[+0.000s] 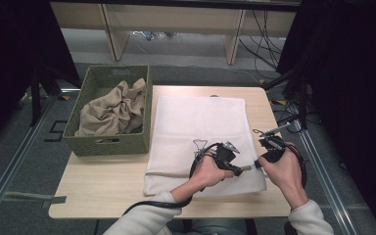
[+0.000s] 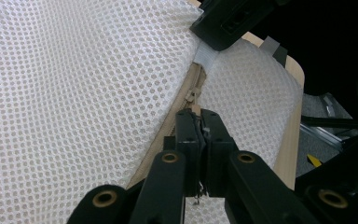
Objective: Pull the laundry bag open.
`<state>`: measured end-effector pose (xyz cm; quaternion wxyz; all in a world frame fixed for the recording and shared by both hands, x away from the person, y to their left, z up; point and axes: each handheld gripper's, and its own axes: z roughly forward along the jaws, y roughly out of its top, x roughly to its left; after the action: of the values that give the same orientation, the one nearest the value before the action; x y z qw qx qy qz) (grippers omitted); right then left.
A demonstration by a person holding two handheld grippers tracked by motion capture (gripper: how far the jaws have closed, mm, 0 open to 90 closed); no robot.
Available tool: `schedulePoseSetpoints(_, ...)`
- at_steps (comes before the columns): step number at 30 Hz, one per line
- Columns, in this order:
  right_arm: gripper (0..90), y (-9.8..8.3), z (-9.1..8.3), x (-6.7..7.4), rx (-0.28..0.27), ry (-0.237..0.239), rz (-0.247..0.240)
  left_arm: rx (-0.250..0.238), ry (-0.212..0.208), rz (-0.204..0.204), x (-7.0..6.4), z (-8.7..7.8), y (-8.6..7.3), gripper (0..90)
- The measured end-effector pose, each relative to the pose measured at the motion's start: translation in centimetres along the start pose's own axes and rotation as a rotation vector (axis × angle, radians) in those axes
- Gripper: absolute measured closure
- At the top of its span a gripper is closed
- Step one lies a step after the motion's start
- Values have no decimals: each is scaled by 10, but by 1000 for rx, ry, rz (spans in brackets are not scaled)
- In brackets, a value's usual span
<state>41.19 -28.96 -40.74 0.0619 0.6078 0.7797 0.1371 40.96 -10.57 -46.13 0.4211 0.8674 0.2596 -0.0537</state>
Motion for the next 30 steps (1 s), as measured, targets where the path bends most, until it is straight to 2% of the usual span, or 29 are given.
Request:
schedulePoseSetpoints(1,851,0,0,2,7,-3,13,0,3,0,-1,-1,0,866)
schedulePoseSetpoints(3,851,0,0,0,7,-14,6,7,12,12,-1,-2,-1,866)
schedulePoseSetpoints(4,850,0,1,0,9,-15,24,4,12,9,-1,-3,-2,866)
schedulePoseSetpoints(7,850,0,2,-1,5,-14,-6,7,7,10,-1,-5,-2,866)
schedulePoseSetpoints(12,851,0,1,0,9,-1,-8,10,12,18,-1,-8,-4,866)
schedulePoseSetpoints(14,851,0,2,-1,11,-28,-9,8,15,13,0,-10,-5,866)
schedulePoseSetpoints(16,851,0,1,-3,9,-13,-1,-5,8,7,0,-12,-6,866)
schedulePoseSetpoints(17,850,0,1,-2,6,-12,4,4,15,11,0,-13,-6,866)
schedulePoseSetpoints(18,850,0,1,-2,2,-10,-5,-7,13,9,0,-13,-6,866)
schedulePoseSetpoints(23,850,0,0,-1,2,-8,-6,-4,16,14,0,-16,-7,866)
schedulePoseSetpoints(24,850,0,1,-1,3,-20,-7,-4,16,14,0,-16,-7,866)
schedulePoseSetpoints(25,851,-1,-2,4,28,-22,62,-3,17,13,1,-18,-9,866)
schedulePoseSetpoints(26,850,0,1,-2,9,-25,11,-4,20,9,1,-20,-9,866)
schedulePoseSetpoints(27,851,0,1,-2,6,-17,13,-4,18,10,2,-21,-10,866)
schedulePoseSetpoints(28,850,-1,-2,0,30,26,30,-3,19,12,3,-22,-10,866)
schedulePoseSetpoints(29,851,-1,-2,0,30,34,29,-6,18,5,3,-23,-10,866)
schedulePoseSetpoints(30,850,0,0,0,23,17,21,-6,20,8,3,-23,-11,866)
